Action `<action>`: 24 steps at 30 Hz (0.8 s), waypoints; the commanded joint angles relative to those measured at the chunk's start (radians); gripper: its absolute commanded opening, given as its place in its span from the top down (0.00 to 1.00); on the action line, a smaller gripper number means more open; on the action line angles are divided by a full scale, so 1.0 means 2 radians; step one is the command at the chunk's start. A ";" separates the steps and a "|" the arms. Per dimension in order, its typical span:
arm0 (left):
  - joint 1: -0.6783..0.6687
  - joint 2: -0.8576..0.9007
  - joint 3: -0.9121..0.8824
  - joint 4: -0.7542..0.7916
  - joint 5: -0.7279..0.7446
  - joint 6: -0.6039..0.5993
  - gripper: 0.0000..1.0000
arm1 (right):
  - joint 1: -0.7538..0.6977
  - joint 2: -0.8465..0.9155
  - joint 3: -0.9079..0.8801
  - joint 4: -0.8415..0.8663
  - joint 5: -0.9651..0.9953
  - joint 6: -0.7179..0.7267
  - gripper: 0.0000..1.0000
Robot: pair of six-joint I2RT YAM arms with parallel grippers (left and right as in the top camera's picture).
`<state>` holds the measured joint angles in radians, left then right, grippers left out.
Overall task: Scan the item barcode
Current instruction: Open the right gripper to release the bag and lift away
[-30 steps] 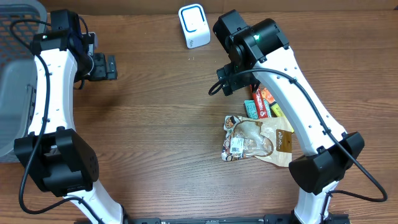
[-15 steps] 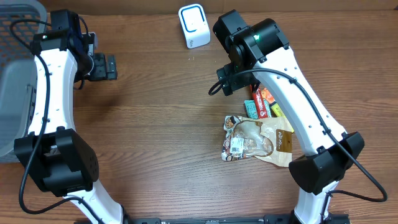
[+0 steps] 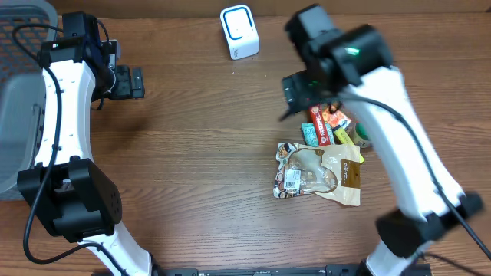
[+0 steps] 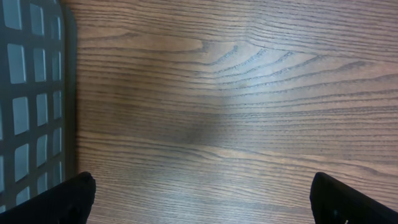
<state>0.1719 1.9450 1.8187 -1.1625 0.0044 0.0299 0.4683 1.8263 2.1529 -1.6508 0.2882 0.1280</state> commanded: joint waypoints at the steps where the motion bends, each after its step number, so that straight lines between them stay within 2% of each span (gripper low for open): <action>1: -0.002 -0.004 0.006 0.000 0.002 0.008 0.01 | -0.010 -0.074 0.004 0.000 0.001 0.001 0.00; 24: -0.002 -0.004 0.006 0.000 0.002 0.008 0.00 | -0.016 -0.340 0.004 -0.001 0.001 0.001 0.00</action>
<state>0.1719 1.9450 1.8187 -1.1629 0.0044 0.0299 0.4400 1.2095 2.1536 -1.6531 0.2878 0.1280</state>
